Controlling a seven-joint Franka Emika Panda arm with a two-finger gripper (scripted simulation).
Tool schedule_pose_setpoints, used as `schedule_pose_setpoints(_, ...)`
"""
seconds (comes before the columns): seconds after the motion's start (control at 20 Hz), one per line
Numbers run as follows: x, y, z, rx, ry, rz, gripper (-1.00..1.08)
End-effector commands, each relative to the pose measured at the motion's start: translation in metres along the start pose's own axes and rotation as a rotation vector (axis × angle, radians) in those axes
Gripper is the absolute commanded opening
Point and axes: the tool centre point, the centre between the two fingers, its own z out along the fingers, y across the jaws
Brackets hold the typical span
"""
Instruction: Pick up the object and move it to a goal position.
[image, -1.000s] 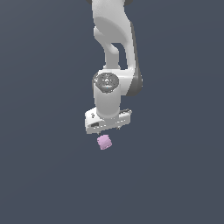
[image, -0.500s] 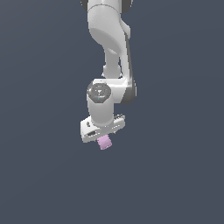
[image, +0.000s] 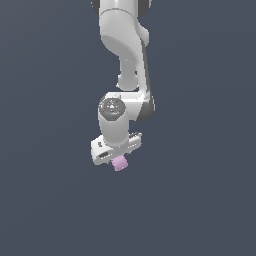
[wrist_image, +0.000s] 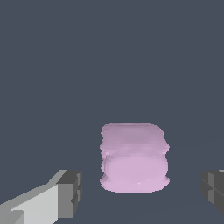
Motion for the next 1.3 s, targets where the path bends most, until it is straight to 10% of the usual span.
schedule_pose_setpoints(0.0, 0.0, 0.0, 0.007, 0.0, -0.001, 0.0, 1.0)
schedule_pose_setpoints(0.65, 0.0, 0.0, 0.048, 0.0, 0.0, -0.004, 1.0)
schedule_pose_setpoints(0.7, 0.0, 0.0, 0.048, 0.0, 0.0, -0.004, -1.0)
schedule_pose_setpoints(1.25, 0.0, 0.0, 0.047, 0.0, 0.0, -0.004, -1.0)
